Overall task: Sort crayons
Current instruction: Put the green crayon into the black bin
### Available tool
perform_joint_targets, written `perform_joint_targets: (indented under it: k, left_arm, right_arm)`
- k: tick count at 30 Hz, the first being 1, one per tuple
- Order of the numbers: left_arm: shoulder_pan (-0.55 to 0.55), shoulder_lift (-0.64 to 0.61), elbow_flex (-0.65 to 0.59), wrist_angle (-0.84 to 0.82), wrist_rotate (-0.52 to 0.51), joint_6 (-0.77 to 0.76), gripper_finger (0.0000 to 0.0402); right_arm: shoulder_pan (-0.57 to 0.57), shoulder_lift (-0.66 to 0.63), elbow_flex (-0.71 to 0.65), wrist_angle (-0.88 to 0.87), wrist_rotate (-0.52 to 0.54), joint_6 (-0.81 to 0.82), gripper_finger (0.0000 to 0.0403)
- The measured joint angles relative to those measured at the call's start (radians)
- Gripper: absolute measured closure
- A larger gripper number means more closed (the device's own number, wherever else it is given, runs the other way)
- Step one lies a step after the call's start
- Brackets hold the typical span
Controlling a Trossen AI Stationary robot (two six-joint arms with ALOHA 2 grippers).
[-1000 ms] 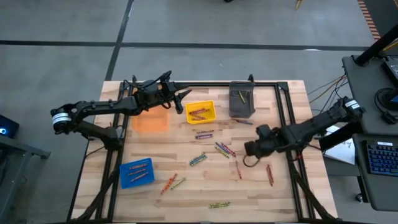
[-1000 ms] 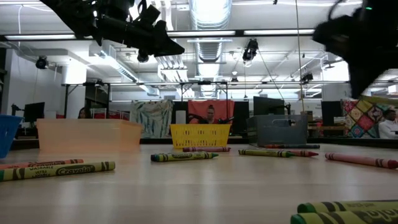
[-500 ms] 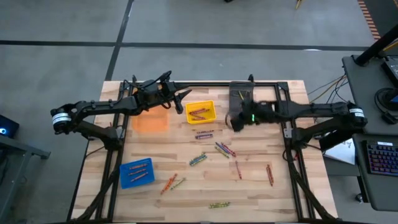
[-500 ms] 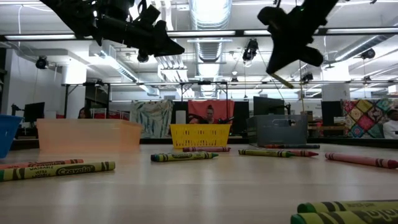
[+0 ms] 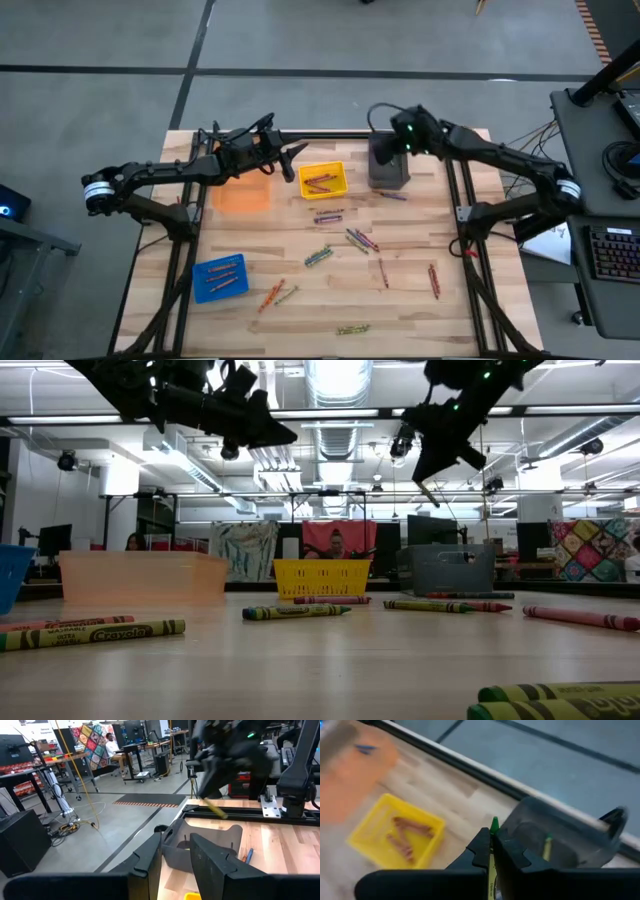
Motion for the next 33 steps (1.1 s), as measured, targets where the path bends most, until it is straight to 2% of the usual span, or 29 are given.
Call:
perform_joint_targets:
  k: [10,16,23,33]
  left_arm:
    - [0.000,0.000,0.000,0.001,0.000,0.000,0.0318]
    - [0.000,0.000,0.000,0.000,-0.004,0.000,0.0318]
    - [0.000,0.000,0.000,0.000,-0.005,0.000,0.0318]
    - [0.000,0.000,0.000,-0.001,-0.005,0.000,0.0318]
  right_arm:
    - [-0.097,0.247,0.148,0.005,0.001,-0.161,0.0394]
    - [-0.109,0.364,0.221,-0.136,0.001,-0.192,0.0394]
    - [-0.118,0.414,0.234,-0.277,0.000,-0.199,0.0394]
    - [-0.125,0.438,0.183,-0.282,0.001,-0.203,0.0394]
